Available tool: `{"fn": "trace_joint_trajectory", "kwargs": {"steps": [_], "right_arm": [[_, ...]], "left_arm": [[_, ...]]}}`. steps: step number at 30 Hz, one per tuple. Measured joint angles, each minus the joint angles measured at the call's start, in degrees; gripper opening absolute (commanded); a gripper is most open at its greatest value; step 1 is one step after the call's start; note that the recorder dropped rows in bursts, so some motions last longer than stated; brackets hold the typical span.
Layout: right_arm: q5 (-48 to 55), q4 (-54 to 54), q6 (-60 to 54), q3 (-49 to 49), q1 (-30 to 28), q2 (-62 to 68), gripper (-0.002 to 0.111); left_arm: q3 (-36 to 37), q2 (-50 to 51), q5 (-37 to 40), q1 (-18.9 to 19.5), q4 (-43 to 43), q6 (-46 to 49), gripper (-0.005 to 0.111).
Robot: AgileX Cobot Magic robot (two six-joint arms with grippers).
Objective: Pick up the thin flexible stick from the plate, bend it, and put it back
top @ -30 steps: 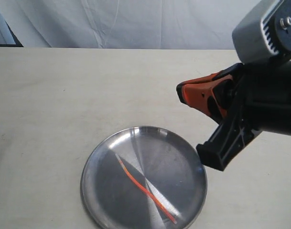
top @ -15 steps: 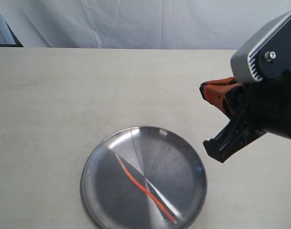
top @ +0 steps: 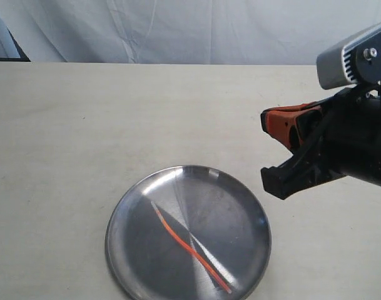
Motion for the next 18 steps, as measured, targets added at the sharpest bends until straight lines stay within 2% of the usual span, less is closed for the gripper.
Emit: {"fn": "trace_joint_trajectory", "kwargs": {"steps": [9, 13, 15, 18], "right_arm": [[0.0, 0.5, 0.1, 0.0, 0.0, -0.2, 0.000], [0.5, 1.6, 0.2, 0.8, -0.3, -4.8, 0.000], [1.0, 2.4, 0.3, 2.8, -1.5, -8.6, 0.000], [1.8, 4.8, 1.2, 7.9, -6.2, -15.6, 0.000]], "left_arm": [[0.0, 0.0, 0.0, 0.0, 0.0, 0.0, 0.000], [0.0, 0.0, 0.0, 0.0, 0.0, 0.0, 0.000], [0.0, 0.0, 0.1, 0.0, 0.0, 0.0, 0.000], [0.0, 0.0, 0.1, 0.0, 0.0, 0.0, 0.000]]}}
